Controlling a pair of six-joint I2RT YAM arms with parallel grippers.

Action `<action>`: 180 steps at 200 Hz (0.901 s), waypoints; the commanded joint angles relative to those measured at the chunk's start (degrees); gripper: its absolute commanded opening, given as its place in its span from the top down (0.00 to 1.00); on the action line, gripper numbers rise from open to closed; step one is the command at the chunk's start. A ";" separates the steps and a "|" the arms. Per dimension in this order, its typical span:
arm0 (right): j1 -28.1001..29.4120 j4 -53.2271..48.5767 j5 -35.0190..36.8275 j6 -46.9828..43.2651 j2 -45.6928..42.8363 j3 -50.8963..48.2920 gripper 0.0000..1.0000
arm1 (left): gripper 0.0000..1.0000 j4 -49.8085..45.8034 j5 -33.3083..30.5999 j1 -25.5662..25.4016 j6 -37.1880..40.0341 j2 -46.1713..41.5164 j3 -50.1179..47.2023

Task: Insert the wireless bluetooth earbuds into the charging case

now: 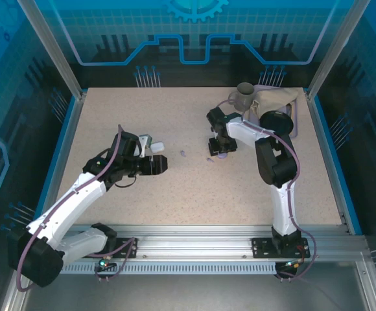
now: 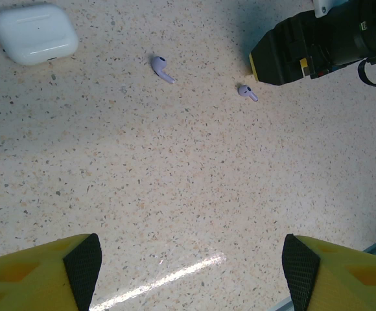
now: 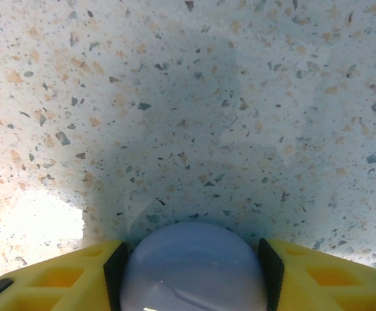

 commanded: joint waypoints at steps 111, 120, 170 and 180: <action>0.34 3.24 -1.05 4.41 -13.59 -18.28 0.45 | 0.23 0.47 2.75 -0.26 -0.41 -0.41 -1.42; 0.58 3.72 -1.94 4.65 -14.93 -19.74 0.45 | 0.23 0.84 3.17 -0.31 -0.58 -0.18 -1.50; 3.90 6.00 -4.15 7.97 -20.51 -25.58 0.45 | 0.23 4.97 5.06 -0.86 -3.35 1.34 -4.09; 5.01 6.42 -4.24 8.82 -21.07 -25.91 0.45 | 0.23 6.11 5.61 -0.95 -4.07 1.68 -4.86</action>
